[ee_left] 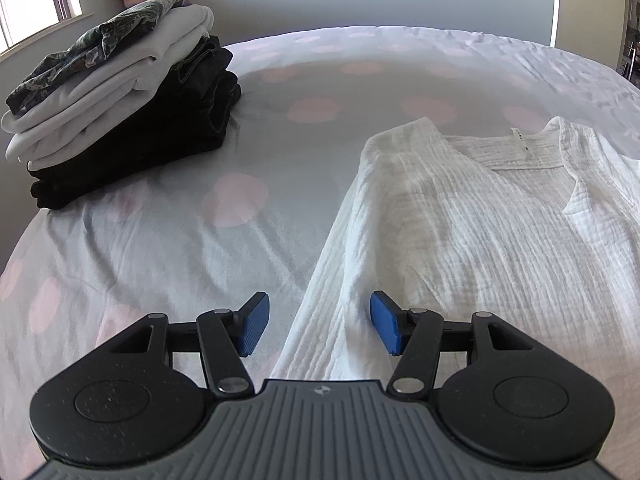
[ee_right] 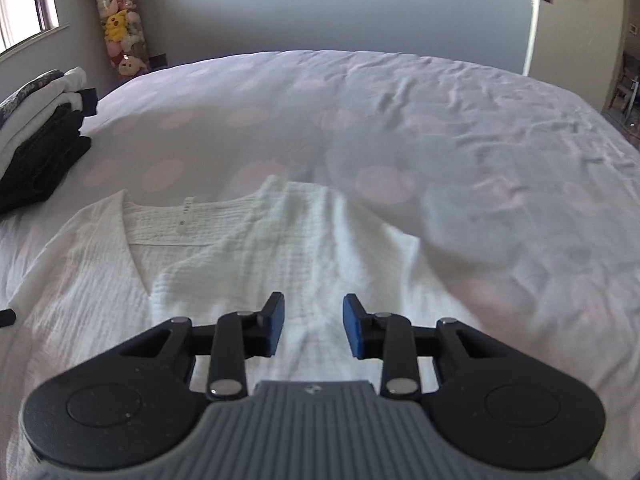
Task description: Fold clothes
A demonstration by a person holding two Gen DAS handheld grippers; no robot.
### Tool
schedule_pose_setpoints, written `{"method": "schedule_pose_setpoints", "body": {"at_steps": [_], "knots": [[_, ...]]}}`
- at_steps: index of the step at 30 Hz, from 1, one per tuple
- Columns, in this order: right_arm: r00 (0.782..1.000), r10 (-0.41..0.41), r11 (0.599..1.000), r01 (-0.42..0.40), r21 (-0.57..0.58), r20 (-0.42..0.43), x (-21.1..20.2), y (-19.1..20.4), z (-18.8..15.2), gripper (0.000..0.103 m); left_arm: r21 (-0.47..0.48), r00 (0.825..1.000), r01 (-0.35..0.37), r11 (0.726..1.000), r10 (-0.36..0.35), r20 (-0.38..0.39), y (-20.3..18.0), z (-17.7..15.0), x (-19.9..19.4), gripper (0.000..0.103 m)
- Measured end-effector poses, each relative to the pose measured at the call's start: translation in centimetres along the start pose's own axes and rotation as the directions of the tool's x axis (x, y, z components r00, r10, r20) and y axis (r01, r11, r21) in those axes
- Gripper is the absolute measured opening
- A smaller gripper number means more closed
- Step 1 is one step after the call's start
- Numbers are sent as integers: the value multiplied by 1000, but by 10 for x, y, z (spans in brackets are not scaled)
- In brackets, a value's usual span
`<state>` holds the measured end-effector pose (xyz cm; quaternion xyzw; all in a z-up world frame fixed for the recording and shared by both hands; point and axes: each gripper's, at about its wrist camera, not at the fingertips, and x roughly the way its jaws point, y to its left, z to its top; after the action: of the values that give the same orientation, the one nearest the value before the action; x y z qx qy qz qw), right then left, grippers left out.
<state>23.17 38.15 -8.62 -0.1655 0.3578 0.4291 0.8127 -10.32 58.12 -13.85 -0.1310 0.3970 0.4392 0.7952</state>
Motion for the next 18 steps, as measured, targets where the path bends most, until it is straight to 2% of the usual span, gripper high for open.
{"method": "schedule_pose_setpoints", "body": {"at_steps": [4,9,11,14,17,18], "knots": [[993,-113,987,116,109,-26,-43,-68,-31,36,9,1000,2,1000,-2,6,-3,1,-4,66],[982,-171,950,187,252,-85,-92,-119,-92,37,30,1000,6,1000,-7,26,-14,6,-17,66],[981,-165,941,188,282,-102,-109,-123,-118,38,48,999,9,999,-11,32,-19,6,-22,66],[986,-97,952,132,274,-139,-125,-107,-146,39,75,999,13,997,-16,41,-28,7,-29,66],[979,-7,976,52,213,-206,-123,-80,-160,46,102,999,16,995,-22,50,-36,7,-36,66],[972,2,982,42,183,-233,-120,-72,-163,53,111,998,18,994,-24,53,-39,7,-38,66]]}}
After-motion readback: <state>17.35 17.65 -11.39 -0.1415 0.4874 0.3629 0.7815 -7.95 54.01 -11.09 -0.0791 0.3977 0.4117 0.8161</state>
